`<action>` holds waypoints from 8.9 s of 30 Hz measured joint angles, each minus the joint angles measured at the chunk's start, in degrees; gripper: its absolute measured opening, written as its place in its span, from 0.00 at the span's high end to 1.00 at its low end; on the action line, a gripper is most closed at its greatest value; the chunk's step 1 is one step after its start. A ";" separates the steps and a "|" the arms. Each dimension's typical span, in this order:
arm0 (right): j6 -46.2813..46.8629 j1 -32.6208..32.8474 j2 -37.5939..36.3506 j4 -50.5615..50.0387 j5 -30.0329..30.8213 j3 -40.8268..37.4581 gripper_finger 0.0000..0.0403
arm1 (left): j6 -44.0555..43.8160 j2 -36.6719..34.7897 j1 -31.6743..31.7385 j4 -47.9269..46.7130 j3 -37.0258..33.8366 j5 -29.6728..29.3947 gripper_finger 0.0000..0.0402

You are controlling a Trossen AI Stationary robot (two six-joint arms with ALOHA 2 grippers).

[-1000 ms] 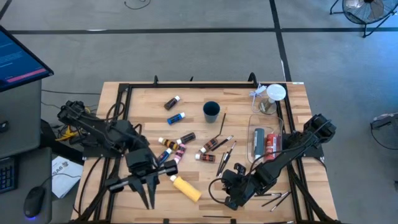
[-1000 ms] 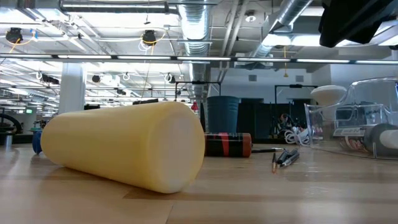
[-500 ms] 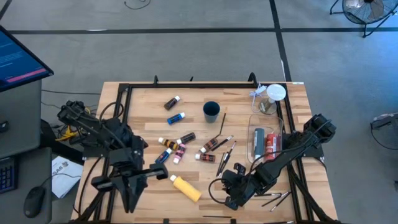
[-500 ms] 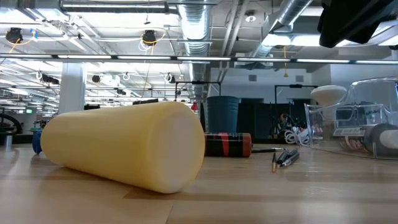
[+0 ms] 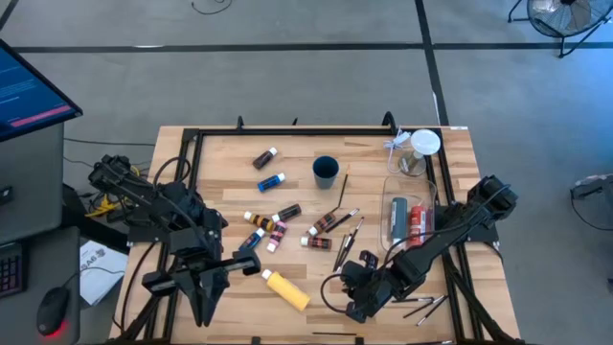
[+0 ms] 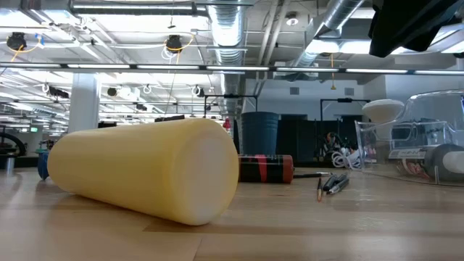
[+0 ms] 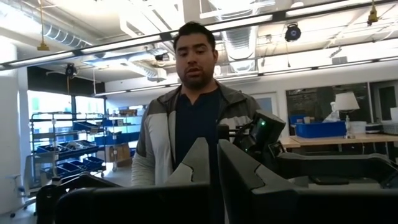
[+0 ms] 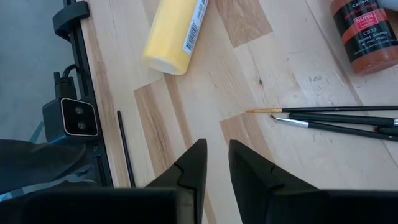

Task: Pick & Place Paint Supplies
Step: Put the paint brush into the blue cup

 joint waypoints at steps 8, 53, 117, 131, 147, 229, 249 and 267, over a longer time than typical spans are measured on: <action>-0.04 0.00 0.00 0.00 -0.01 0.00 0.85 | -0.12 0.00 0.00 -0.39 0.00 -1.50 1.00; 3.76 2.25 -11.11 19.46 -3.36 0.17 0.98 | -6.52 -3.98 9.18 -43.37 -28.80 -29.59 1.00; -12.37 5.34 14.63 6.98 -17.38 0.00 1.00 | -21.60 -3.98 5.64 -29.51 -29.92 -44.25 1.00; -11.96 5.43 6.73 9.24 -13.40 0.04 1.00 | -21.61 -3.98 5.43 -29.18 -29.92 -44.25 1.00; -5.80 9.33 13.47 10.19 -13.51 -0.02 0.96 | -23.11 -3.96 0.17 -29.11 -29.92 -53.91 1.00; -28.53 -5.66 8.12 -1.46 -13.35 -10.58 0.74 | -21.12 -3.96 -1.90 -28.83 -29.92 -58.24 1.00; -25.93 -7.96 8.22 -2.99 -15.53 -10.14 0.99 | -21.36 -3.96 -1.87 -28.81 -29.91 -58.08 1.00; -25.60 -7.94 8.74 -33.12 -16.28 7.30 1.00 | -20.42 -3.96 -1.88 -28.82 -29.92 -56.91 1.00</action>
